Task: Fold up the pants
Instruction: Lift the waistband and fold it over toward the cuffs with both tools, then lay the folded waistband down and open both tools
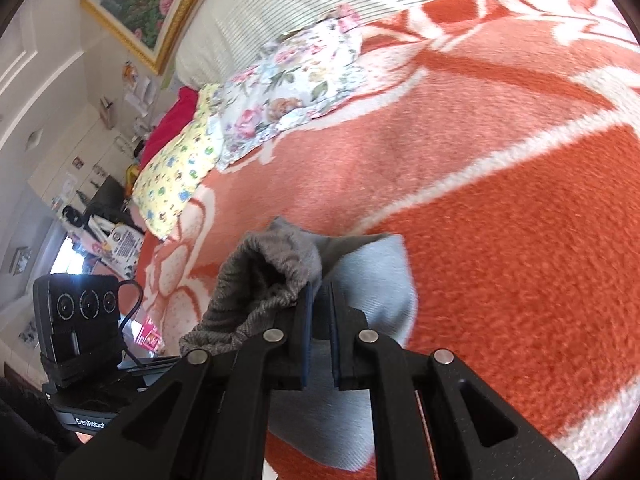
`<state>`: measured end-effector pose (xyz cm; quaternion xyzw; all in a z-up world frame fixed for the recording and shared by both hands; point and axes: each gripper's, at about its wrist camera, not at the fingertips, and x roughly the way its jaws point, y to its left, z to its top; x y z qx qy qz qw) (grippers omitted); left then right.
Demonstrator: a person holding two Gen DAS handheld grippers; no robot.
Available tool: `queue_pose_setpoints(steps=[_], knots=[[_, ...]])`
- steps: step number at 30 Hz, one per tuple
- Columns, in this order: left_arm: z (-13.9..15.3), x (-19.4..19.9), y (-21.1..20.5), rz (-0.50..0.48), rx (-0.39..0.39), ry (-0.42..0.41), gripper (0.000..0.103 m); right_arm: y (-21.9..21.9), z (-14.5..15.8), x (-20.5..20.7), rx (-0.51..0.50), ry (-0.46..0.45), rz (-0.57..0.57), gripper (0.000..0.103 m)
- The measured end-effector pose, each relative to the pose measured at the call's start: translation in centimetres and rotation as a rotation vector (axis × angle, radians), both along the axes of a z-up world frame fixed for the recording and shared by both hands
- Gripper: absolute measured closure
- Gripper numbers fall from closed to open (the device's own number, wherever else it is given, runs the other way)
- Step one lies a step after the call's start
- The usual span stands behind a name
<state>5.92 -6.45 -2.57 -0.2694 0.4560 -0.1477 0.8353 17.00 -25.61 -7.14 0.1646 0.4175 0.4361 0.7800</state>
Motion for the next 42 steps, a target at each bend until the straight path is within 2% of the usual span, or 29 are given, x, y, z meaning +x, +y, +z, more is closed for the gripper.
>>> queue_pose_setpoints(steps=[1, 3, 4, 10, 15, 24, 28, 32, 33, 38, 42], knots=[[0.1, -0.1, 0.1, -0.008, -0.008, 0.0, 0.065, -0.3, 0.1, 0.0, 0.004, 0.002, -0.012, 0.094], [0.2, -0.3, 0.2, -0.02, -0.039, -0.003, 0.05, -0.9, 0.3, 0.1, 0.008, 0.001, -0.031, 0.094], [0.4, -0.4, 0.3, -0.021, -0.057, -0.004, 0.049, -1.2, 0.6, -0.1, 0.004, -0.004, -0.044, 0.094], [1.6, -1.6, 0.9, -0.025, -0.061, -0.04, 0.049, -1.6, 2.1, -1.1, -0.002, -0.035, -0.068, 0.094], [1.7, -2.2, 3.1, 0.026, -0.068, -0.043, 0.049, -0.7, 3.5, -2.4, -0.01, -0.069, -0.056, 0.094], [1.1, -2.2, 7.5, 0.146, -0.056, -0.013, 0.046, 3.6, 5.6, -4.8, -0.073, -0.141, 0.041, 0.094], [0.8, -1.4, 8.4, 0.156, -0.024, 0.001, 0.046, 5.7, 5.3, -5.6, -0.16, -0.169, 0.074, 0.094], [0.6, -0.5, 8.6, 0.148, -0.01, 0.005, 0.04, 6.7, 4.7, -5.9, -0.252, -0.193, 0.082, 0.094], [0.5, 0.0, 8.5, 0.132, -0.004, 0.009, 0.036, 6.7, 4.3, -5.8, -0.286, -0.194, 0.072, 0.094], [-0.7, 1.7, 7.4, 0.103, 0.066, 0.032, 0.034, 6.0, 1.4, -5.5, -0.464, -0.206, 0.027, 0.094], [-2.4, 2.5, 6.8, 0.103, 0.143, 0.066, 0.031, 3.6, 0.3, -5.4, -0.336, -0.13, -0.021, 0.094]])
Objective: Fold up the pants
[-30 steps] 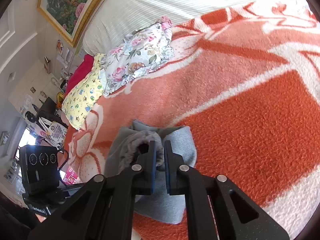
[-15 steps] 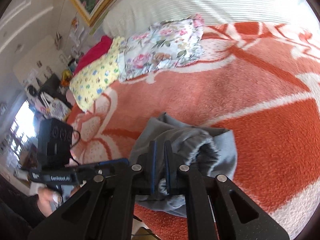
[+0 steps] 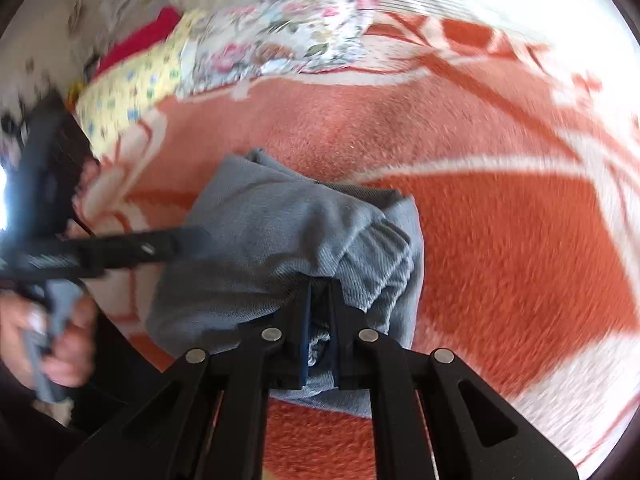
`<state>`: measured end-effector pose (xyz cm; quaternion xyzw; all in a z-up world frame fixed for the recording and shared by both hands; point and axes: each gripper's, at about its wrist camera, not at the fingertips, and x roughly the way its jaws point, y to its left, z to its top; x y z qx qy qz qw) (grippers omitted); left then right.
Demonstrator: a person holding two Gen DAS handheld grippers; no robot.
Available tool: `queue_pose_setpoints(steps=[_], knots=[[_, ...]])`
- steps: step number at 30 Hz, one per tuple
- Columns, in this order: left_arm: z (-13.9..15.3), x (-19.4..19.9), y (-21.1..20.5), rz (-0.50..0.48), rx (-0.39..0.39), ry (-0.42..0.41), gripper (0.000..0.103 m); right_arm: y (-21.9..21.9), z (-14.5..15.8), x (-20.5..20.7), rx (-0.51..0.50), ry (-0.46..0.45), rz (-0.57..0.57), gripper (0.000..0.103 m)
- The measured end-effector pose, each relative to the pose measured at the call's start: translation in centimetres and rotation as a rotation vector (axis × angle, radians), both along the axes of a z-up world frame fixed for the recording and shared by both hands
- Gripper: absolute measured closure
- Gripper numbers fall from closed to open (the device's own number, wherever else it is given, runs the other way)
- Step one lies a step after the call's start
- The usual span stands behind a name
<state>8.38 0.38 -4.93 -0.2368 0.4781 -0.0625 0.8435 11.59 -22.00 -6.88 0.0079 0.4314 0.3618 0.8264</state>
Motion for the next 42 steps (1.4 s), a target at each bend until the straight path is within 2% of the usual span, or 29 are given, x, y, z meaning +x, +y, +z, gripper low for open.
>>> queue_pose_setpoints(steps=[4, 10, 15, 18, 20, 21, 24, 30, 42], knots=[[-0.6, -0.3, 0.7, 0.01, -0.016, 0.013, 0.029, -0.9, 0.2, 0.2, 0.107, 0.039, -0.028, 0.094], [-1.9, -0.7, 1.6, 0.029, -0.044, 0.039, 0.026, -0.7, 0.8, -0.4, 0.131, 0.034, -0.048, 0.093], [-1.6, -0.8, 0.8, -0.009, 0.069, 0.021, 0.026, -1.1, 1.0, -0.6, 0.137, 0.033, -0.057, 0.093], [-1.5, -1.0, 1.0, -0.005, 0.075, 0.023, 0.026, -1.3, 1.0, -0.6, 0.137, 0.034, -0.067, 0.092], [-1.6, -1.1, 1.2, -0.002, 0.072, 0.025, 0.026, -1.6, 1.0, -0.6, 0.119, 0.027, -0.088, 0.082], [-1.6, -1.2, 1.3, -0.002, 0.07, 0.025, 0.026, -1.7, 1.0, -0.6, 0.126, 0.03, -0.092, 0.071], [-1.5, -1.5, 1.5, 0.002, 0.07, 0.028, 0.026, -2.0, 1.0, -0.5, 0.131, 0.027, -0.11, 0.052], [-1.5, -2.1, 2.5, 0.023, -0.01, 0.05, 0.026, -2.2, 0.5, -0.5, 0.125, 0.044, -0.134, 0.027], [-1.3, -1.0, 0.8, 0.007, 0.042, 0.082, 0.02, -2.6, -1.7, 0.5, 0.169, 0.129, -0.164, 0.022]])
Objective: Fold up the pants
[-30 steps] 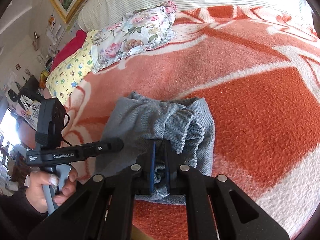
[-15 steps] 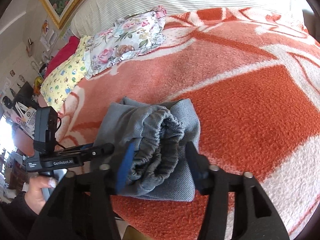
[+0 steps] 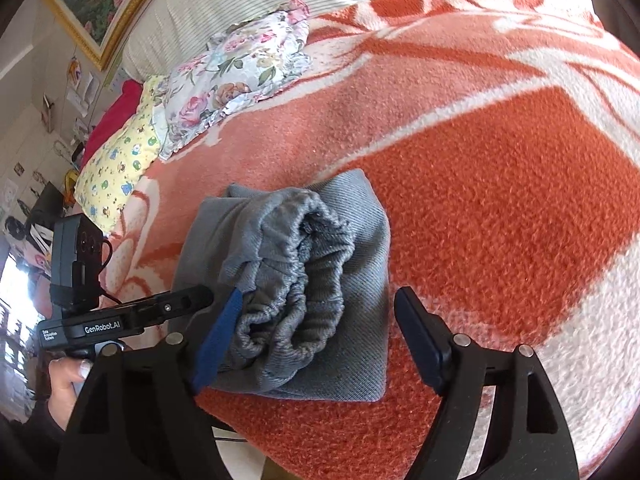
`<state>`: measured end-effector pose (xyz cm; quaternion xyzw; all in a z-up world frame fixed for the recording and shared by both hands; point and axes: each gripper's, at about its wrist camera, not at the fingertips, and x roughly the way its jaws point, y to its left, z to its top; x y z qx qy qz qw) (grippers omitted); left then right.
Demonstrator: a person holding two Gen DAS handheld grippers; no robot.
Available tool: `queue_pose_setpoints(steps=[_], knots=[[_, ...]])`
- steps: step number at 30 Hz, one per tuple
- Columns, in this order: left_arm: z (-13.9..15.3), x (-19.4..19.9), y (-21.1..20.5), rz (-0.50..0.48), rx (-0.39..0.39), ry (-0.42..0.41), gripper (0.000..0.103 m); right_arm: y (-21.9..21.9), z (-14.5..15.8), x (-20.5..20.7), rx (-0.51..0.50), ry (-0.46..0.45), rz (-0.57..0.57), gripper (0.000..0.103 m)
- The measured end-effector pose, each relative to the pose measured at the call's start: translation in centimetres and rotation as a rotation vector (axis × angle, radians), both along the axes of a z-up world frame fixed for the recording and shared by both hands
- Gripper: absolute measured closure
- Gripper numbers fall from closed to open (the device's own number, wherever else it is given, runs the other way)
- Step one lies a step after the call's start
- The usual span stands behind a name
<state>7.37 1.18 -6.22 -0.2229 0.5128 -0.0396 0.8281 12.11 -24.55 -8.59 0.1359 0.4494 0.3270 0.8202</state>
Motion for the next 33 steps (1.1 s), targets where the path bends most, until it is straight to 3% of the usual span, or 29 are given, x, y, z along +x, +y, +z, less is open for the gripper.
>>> queue_pose_setpoints(steps=[5, 8, 11, 16, 21, 28, 33], knots=[[0.0, 0.6, -0.3, 0.009, -0.005, 0.003, 0.02, 0.1, -0.3, 0.4, 0.025, 0.009, 0.006, 0.021], [0.1, 0.8, -1.0, -0.008, 0.015, -0.01, 0.025, 0.4, -0.6, 0.4, 0.026, -0.004, 0.007, 0.021], [0.2, 1.0, -1.5, -0.021, 0.033, -0.021, 0.031, 0.5, -1.0, 0.5, 0.064, 0.008, 0.014, 0.029], [0.2, 0.9, -1.1, -0.015, -0.012, -0.041, 0.046, 0.4, -0.9, 0.4, 0.08, -0.001, 0.028, 0.042], [0.9, 0.5, -1.4, -0.024, -0.018, -0.065, 0.06, 0.8, -0.1, 0.2, 0.078, -0.015, 0.033, 0.049], [2.1, -0.2, -0.6, -0.013, -0.056, -0.095, 0.069, 1.0, 1.2, -0.1, 0.107, -0.021, 0.039, 0.055], [2.9, -0.9, -0.2, -0.001, -0.035, -0.115, 0.073, 1.8, 2.2, -0.3, 0.119, -0.033, 0.059, 0.06]])
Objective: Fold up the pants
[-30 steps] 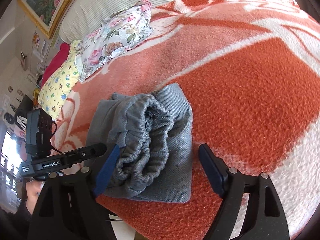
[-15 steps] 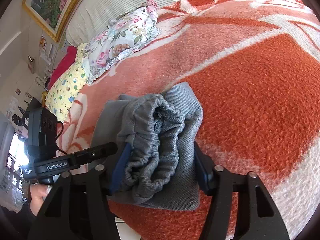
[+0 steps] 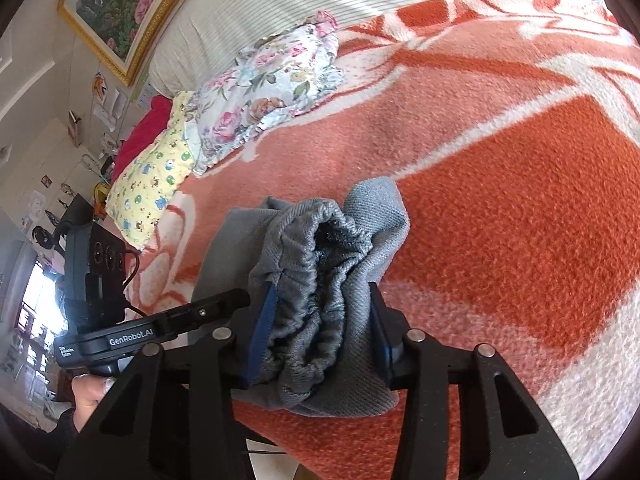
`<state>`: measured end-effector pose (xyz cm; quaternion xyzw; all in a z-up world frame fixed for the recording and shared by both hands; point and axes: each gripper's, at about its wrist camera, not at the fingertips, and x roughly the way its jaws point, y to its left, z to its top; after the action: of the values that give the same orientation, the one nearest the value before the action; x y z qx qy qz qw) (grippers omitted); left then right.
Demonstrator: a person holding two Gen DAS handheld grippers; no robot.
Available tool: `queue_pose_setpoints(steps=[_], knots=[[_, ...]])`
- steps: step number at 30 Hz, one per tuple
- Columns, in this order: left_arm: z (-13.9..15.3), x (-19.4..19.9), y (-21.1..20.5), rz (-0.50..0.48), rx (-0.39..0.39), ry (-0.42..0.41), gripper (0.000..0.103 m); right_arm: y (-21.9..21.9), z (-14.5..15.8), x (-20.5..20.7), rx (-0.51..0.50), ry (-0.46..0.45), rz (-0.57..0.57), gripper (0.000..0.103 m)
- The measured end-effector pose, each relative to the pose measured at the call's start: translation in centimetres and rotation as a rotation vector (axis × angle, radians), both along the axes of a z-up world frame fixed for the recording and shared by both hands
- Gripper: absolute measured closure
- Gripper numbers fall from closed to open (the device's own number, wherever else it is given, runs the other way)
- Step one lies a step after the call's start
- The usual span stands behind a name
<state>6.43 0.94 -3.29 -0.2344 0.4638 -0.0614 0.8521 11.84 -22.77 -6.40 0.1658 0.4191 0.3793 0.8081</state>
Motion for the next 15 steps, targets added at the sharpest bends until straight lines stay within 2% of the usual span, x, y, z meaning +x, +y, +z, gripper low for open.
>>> queue_pose_setpoints(steps=[8, 15], knots=[[2.0, -1.3, 2.7, 0.061, 0.013, -0.05, 0.073, 2.6, 1.6, -0.2, -0.003, -0.043, 0.057, 0.062], [2.4, -1.3, 5.7, 0.117, 0.019, -0.062, 0.073, 5.6, 2.3, 1.0, -0.003, -0.066, 0.095, 0.062]])
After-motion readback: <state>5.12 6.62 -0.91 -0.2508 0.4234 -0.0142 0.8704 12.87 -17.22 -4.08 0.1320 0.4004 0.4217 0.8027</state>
